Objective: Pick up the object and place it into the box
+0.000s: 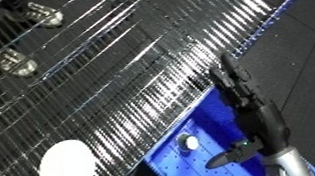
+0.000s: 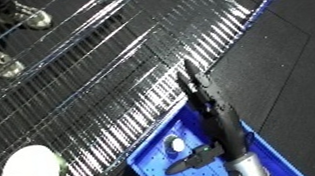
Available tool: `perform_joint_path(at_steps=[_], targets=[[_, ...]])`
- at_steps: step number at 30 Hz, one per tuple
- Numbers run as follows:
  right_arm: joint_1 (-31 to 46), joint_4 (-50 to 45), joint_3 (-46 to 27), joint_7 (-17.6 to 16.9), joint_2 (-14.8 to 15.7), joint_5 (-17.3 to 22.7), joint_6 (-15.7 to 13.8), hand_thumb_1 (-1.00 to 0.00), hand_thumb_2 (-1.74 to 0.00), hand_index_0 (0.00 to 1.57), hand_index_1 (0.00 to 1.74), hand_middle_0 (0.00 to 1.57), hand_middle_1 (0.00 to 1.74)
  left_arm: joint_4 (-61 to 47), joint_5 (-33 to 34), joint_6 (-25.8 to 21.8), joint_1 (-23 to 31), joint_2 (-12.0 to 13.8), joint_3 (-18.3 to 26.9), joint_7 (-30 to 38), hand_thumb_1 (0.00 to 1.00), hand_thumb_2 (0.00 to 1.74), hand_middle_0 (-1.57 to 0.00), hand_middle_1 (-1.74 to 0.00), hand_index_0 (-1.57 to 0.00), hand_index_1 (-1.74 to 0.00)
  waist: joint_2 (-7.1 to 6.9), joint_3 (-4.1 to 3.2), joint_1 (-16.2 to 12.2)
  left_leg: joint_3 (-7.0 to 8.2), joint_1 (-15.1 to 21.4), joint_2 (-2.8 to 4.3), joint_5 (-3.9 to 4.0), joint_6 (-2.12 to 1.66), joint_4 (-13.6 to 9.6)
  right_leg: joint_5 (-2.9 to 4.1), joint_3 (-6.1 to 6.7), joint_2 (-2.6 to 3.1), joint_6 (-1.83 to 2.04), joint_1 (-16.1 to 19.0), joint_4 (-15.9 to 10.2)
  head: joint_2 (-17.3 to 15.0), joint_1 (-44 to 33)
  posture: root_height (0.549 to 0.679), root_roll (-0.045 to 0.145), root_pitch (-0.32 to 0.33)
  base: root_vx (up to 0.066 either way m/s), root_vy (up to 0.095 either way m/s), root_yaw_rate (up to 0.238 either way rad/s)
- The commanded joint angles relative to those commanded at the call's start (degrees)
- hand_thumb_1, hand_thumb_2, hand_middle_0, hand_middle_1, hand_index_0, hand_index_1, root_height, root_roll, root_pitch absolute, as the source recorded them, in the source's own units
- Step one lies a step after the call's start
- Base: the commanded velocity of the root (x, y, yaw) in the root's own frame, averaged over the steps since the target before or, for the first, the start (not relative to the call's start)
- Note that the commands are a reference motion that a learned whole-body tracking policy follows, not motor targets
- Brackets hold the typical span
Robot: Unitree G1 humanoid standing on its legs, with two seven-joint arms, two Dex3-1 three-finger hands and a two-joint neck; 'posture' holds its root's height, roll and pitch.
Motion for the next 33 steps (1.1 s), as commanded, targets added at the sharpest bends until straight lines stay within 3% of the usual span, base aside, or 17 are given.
perform_joint_path(at_steps=[9,17,27,33], targets=[[-4.05,1.97,3.24,2.46,1.65,0.22,1.61,0.0,0.0,0.0,0.0,0.0,0.0,1.69,1.13,1.11,-2.22,1.79,0.0,-1.57,1.0,1.74,-1.57,-1.74,-1.57,-1.74,-1.67,0.0,3.44,-2.33,-1.48,-0.45,1.24,-0.16,-0.32,0.73,-2.48,-0.4,0.81,0.16,0.06,-1.23,-6.63,0.635,0.068,0.048,0.011,-0.096,0.214],[-4.84,2.14,4.18,2.13,2.41,-1.01,3.47,0.0,0.0,0.0,0.0,0.0,0.0,1.68,1.14,1.77,-2.31,1.81,0.04,-2.94,1.0,1.74,-1.57,-1.74,-1.57,-1.74,-2.14,0.0,5.03,-3.05,-1.37,-0.45,2.08,-0.4,-0.82,0.3,-3.77,-0.94,1.04,0.74,0.73,-2.67,-8.94,0.635,0.064,0.042,0.029,-0.032,0.159],[-3.86,3.37,4.7,2.52,2.15,-1.8,4.34,0.0,0.0,0.0,0.0,0.0,0.0,1.17,1.2,3.13,-1.41,2.18,0.16,-4.28,1.0,1.74,-1.57,-1.74,-1.57,-1.74,-2.39,0.0,5.94,-3.38,-0.97,-0.47,1.98,-0.47,-0.16,0.02,-4.58,-1.62,1.28,1.42,1.42,-4.74,-9.29,0.633,0.063,0.026,0.036,-0.008,0.086],[-5.58,4.82,5.89,2.07,1.97,-2.78,5.69,0.0,0.0,0.0,0.0,0.0,0.0,1.57,1.44,3.3,-1.97,2.05,-0.54,-4.18,1.0,1.74,-1.57,-1.74,-1.57,-1.74,-2.26,0.0,6.44,-3.39,-1.74,-0.65,1.7,-0.5,0.93,-0.18,-4.81,-1.84,1.22,0.7,2.46,-5.86,-9.58,0.631,0.063,0.023,0.026,0.002,0.053]])
